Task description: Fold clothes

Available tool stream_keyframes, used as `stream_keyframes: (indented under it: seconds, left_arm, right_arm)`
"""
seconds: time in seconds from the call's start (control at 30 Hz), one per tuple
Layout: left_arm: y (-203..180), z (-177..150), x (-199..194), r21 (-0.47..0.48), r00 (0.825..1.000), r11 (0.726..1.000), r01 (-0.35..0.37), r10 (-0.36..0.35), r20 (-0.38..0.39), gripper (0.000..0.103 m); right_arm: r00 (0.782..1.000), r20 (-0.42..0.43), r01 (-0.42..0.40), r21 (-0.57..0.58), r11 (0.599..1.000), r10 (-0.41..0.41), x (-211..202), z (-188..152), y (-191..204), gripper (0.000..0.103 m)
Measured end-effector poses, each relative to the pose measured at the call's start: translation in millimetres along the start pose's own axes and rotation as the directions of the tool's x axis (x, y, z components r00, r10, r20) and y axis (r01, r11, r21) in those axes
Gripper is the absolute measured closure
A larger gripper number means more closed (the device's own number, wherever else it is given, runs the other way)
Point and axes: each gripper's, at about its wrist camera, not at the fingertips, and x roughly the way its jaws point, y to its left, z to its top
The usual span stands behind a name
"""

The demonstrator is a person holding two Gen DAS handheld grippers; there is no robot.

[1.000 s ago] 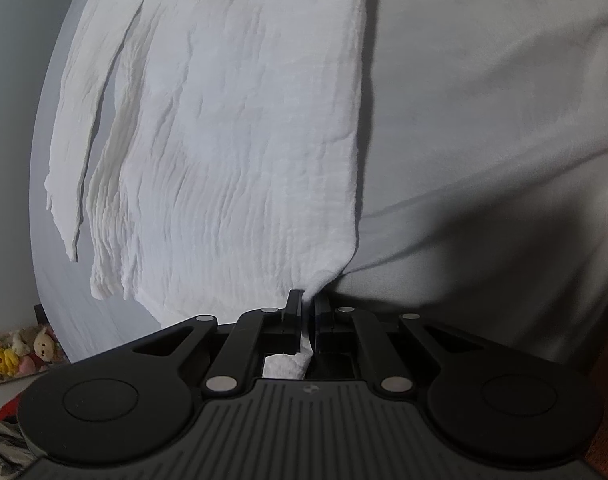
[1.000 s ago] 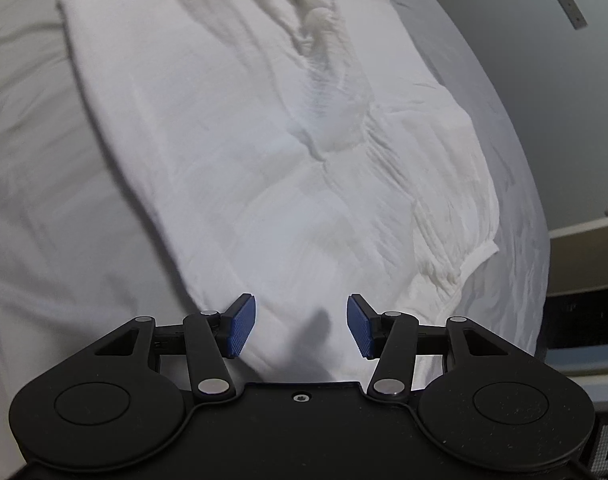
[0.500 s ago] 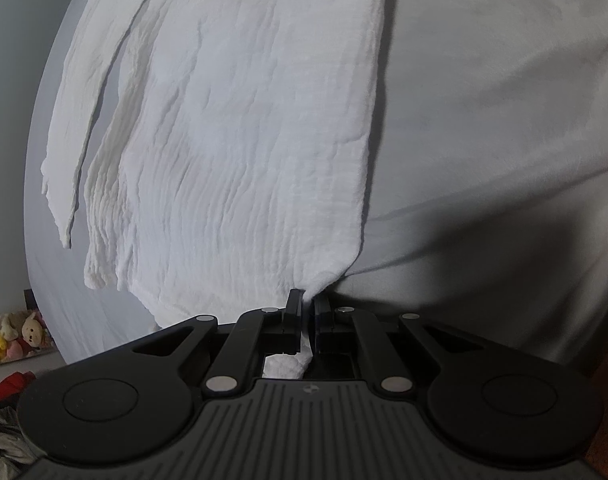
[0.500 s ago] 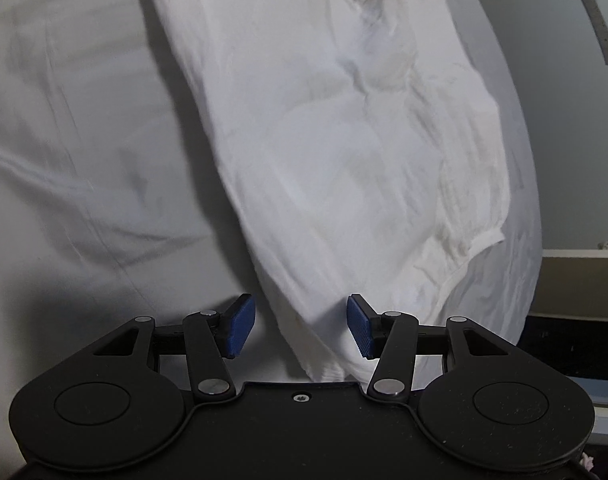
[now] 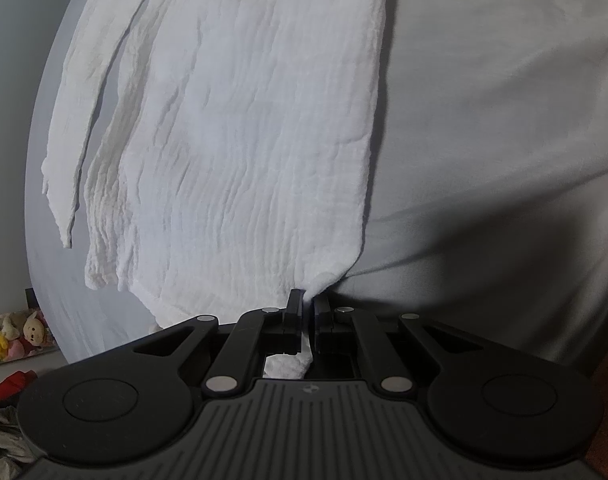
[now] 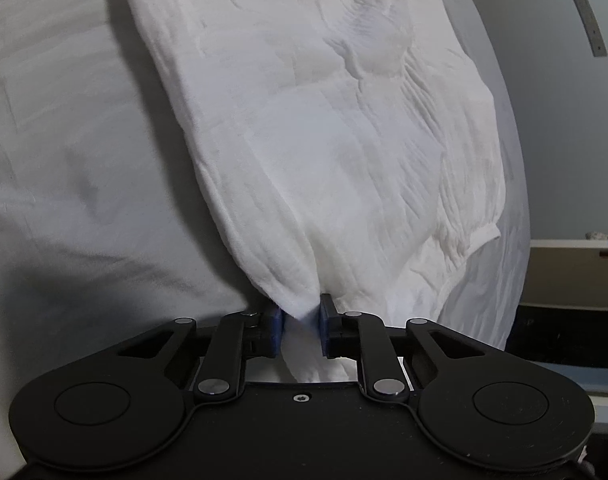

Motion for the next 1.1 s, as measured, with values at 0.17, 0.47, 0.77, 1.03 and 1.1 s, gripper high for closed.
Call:
stream_keyframes:
  seconds: [0.17, 0.47, 0.77, 1.03, 1.1]
  left_arm:
    - [-12, -1, -21, -0.016, 1.000, 1.000, -0.019, 0.019, -0.009, 0.101]
    - [9, -14, -79, -0.232, 0.995, 0.968, -0.094, 0.097, 0.001, 0.102]
    - [55, 2, -133, -0.397, 0.970, 0.887, -0.235, 0.242, -0.033, 0.102]
    - [104, 51, -123, -0.382, 0.931, 0.850, -0.363, 0.348, -0.109, 0.102]
    - [117, 65, -118, -0.387, 0.920, 0.835, -0.391, 0.372, -0.127, 0.102]
  right_arm:
    - [1.000, 0.002, 0.005, 0.032, 0.999, -0.005, -13, 2, -13, 0.091]
    - [0.994, 0.048, 0.091, 0.121, 0.989, -0.097, -38, 9, -50, 0.093]
    - [0.978, 0.062, 0.183, 0.220, 0.958, -0.201, -52, 33, -101, 0.093]
    - [0.969, 0.034, 0.228, 0.272, 0.935, -0.246, -45, 66, -151, 0.094]
    - [0.967, 0.024, 0.237, 0.286, 0.929, -0.254, -39, 74, -163, 0.094]
